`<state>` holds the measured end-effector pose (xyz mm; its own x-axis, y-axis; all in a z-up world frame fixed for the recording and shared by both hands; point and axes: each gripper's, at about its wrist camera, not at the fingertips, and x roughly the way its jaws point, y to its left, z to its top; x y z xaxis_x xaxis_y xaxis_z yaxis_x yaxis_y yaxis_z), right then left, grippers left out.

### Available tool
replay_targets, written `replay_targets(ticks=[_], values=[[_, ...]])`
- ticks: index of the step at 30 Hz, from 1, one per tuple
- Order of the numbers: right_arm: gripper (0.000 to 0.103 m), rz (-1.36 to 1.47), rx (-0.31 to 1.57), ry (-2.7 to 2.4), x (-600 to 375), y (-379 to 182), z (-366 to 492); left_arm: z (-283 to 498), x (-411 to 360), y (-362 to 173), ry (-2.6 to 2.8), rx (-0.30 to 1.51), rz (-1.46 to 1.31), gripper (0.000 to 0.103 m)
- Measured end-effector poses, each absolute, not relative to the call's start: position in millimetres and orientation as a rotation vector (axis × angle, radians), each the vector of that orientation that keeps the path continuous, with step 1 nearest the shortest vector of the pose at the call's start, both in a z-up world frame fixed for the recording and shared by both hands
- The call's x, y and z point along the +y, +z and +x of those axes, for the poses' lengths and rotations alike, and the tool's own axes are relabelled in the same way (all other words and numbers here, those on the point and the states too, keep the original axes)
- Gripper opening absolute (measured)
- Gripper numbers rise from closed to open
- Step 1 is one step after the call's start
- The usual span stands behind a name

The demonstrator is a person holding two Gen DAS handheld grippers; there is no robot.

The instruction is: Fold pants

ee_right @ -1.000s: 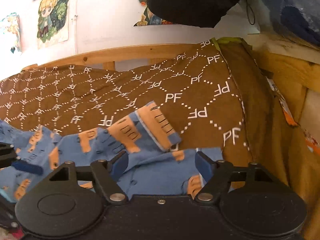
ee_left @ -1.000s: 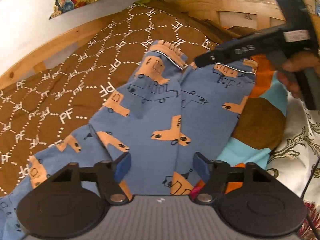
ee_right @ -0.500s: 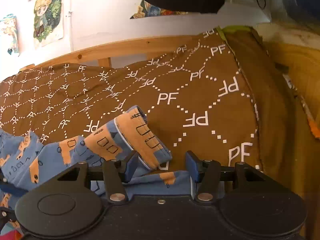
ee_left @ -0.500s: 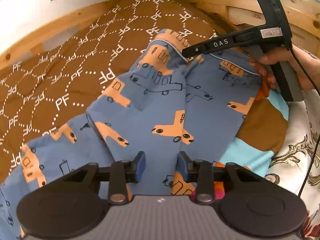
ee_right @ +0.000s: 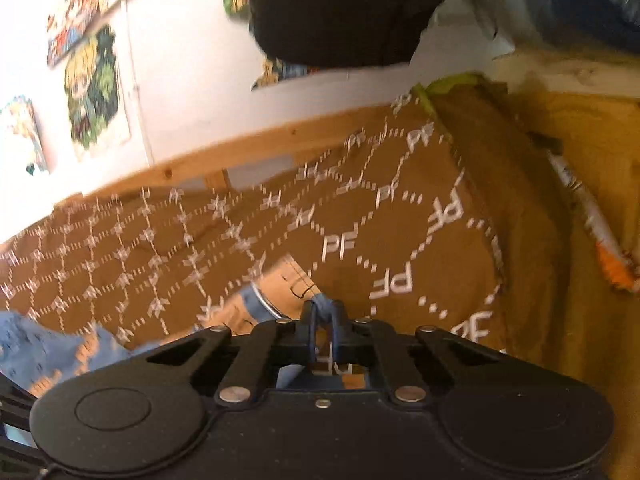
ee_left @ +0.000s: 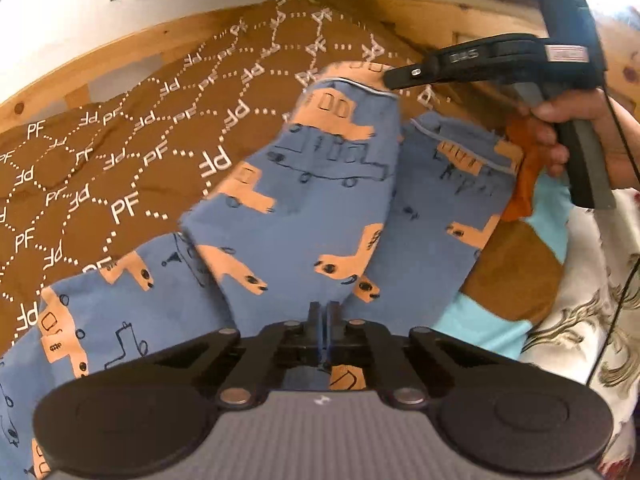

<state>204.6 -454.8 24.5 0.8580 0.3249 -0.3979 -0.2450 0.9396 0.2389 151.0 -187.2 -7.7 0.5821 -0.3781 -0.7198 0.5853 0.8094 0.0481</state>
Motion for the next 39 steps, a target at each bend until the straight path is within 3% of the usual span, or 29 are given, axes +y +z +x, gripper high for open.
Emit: replay_targets(ticks=[7, 15, 23, 27, 29, 30, 31, 33, 39], values=[[0.006, 0.142, 0.508, 0.191, -475, 57, 151, 135, -187, 3, -0.710, 0.727, 0.306, 0.001], [0.006, 0.135, 0.691, 0.059, -490, 19, 116, 128, -199, -16, -0.760, 0.770, 0.377, 0.001], [0.007, 0.013, 0.699, 0.047, -480, 9, 118, 129, -200, -20, -0.754, 0.778, 0.388, 0.002], [0.014, -0.024, 0.670, 0.047, -478, 6, 117, 132, -197, -19, -0.749, 0.798, 0.337, 0.011], [0.023, -0.034, 0.621, 0.049, -476, 11, 114, 133, -189, -15, -0.741, 0.808, 0.294, 0.030], [0.031, -0.052, 0.590, 0.045, -474, 13, 111, 132, -184, -13, -0.727, 0.809, 0.272, 0.053], [0.041, -0.071, 0.565, 0.040, -472, 14, 110, 132, -177, -10, -0.709, 0.801, 0.236, 0.065], [0.047, -0.116, 0.529, 0.040, -464, 15, 109, 131, -161, -5, -0.684, 0.791, 0.155, 0.065], [0.042, -0.160, 0.575, 0.182, -439, 8, 113, 142, -110, -11, -0.428, 0.842, 0.048, 0.065]])
